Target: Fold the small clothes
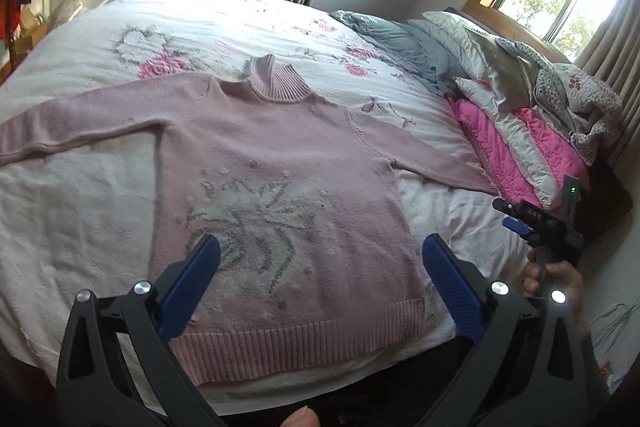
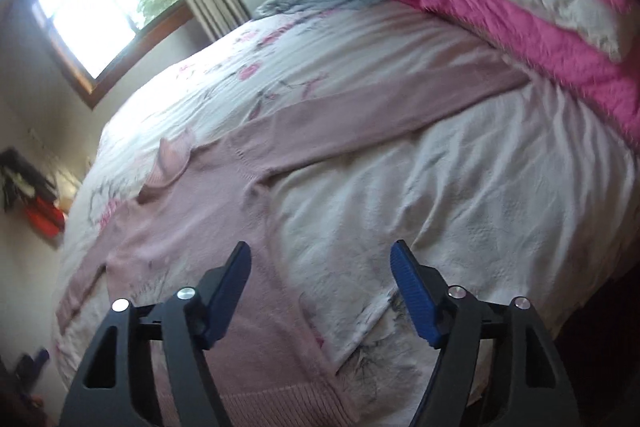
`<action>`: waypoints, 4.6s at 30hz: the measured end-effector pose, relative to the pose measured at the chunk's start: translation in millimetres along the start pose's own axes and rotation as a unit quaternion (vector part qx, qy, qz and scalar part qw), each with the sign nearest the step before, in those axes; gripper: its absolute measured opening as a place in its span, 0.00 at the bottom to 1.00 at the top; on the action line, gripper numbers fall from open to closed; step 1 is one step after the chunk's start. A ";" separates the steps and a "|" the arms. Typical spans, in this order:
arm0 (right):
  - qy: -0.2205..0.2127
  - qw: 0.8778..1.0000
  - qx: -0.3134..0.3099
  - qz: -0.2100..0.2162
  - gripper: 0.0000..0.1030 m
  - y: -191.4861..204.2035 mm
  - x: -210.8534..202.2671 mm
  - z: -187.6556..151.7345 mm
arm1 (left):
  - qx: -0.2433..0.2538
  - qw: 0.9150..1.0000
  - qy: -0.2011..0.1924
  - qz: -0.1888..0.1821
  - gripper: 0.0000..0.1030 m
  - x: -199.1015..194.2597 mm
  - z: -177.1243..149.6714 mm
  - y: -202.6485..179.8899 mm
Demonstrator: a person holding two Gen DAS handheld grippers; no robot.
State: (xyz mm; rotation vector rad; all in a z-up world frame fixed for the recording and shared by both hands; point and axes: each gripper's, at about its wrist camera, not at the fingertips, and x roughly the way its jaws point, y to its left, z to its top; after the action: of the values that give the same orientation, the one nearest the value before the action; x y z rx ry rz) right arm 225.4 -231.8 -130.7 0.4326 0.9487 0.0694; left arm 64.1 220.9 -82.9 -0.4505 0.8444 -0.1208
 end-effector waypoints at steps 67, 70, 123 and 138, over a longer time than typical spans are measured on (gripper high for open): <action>-0.011 0.992 -0.122 0.039 0.08 163.7 182.7 65.5 | -0.085 0.989 0.100 -0.068 0.97 185.7 88.0 73.6; 0.014 0.983 -0.182 0.001 0.08 178.9 216.2 21.7 | -0.098 0.985 0.108 -0.089 0.97 213.1 100.9 74.1; 0.048 0.995 -0.032 0.085 0.63 69.9 30.4 -155.3 | -0.146 0.969 0.169 -0.111 0.05 242.4 285.3 119.9; 0.061 0.994 -0.042 0.079 0.63 88.6 34.9 -161.9 | -0.217 0.958 0.173 -0.071 0.05 224.2 262.7 239.9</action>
State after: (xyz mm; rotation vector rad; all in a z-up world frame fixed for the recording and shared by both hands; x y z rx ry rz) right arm 128.1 -89.3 -204.9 0.4291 1.0265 0.2799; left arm 390.9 462.6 -190.5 -0.9228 1.1886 -0.1504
